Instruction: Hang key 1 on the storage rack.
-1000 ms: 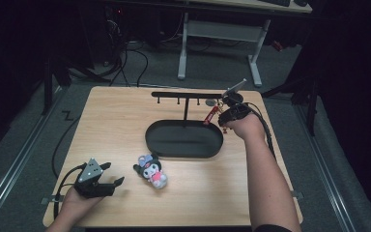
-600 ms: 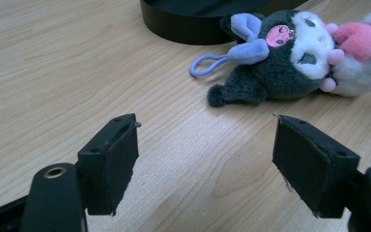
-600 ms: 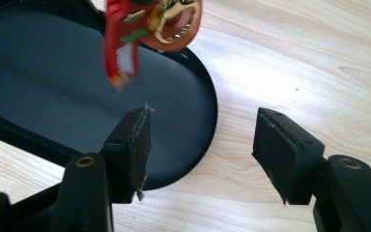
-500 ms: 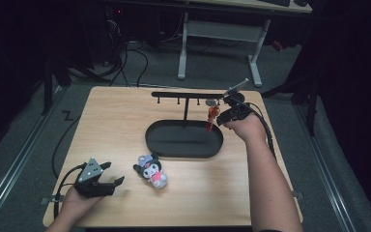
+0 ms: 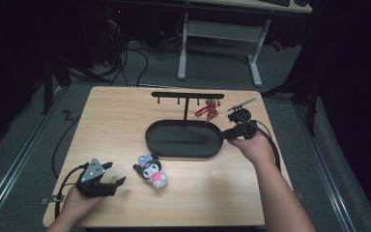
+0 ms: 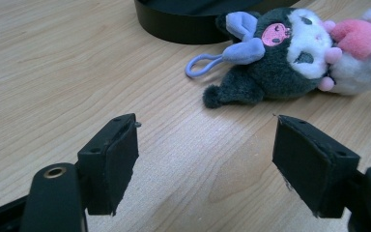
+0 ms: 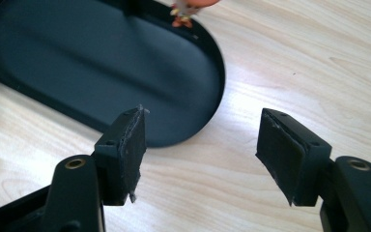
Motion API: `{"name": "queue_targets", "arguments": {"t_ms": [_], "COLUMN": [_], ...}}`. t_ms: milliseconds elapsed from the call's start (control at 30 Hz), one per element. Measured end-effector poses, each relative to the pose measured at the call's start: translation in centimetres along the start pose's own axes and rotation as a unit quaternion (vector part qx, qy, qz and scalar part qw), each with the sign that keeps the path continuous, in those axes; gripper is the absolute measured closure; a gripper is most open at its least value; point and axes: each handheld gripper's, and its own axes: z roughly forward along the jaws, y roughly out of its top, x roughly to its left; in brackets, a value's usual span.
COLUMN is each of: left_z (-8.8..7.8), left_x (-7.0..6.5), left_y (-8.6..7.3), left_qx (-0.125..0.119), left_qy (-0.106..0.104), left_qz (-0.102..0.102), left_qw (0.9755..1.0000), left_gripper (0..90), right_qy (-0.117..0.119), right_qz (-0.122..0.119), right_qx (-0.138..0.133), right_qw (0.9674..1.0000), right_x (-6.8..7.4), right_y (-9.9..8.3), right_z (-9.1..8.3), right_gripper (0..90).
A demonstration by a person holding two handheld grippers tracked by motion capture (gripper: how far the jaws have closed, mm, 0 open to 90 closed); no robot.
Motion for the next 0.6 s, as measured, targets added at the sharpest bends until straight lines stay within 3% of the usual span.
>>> {"name": "queue_targets", "arguments": {"t_ms": [200,267,467,600], "left_z": [0.1,0.1,0.2,0.2], "left_x": [-0.1,-0.2,-0.5,-0.5], "left_y": [0.0,-0.1,-0.1,-0.2], "left_qx": [0.002,0.004,0.006,0.006], "left_qy": [0.002,0.000,0.001,0.002], "left_qz": [-0.003,-0.004,-0.005,-0.009], "left_qw": [1.0000,1.0000,1.0000,0.9999], "left_gripper": [24.9,25.4,25.7,25.9], "right_qy": [-0.022,-0.024,-0.019,-0.005], "right_qz": [-0.030,-0.027,-0.033,-0.022], "right_qx": [-0.043,-0.057,-0.080,-0.095], "right_qw": [0.9984,0.9977,0.9961,0.9952], "right_x": [1.0,1.2,1.9,2.3], "right_y": [-3.9,-5.1,-8.8,-10.9], "right_z": [0.5,0.8,1.8,2.5], "right_gripper": [34.8,34.9,37.2,37.8]}}
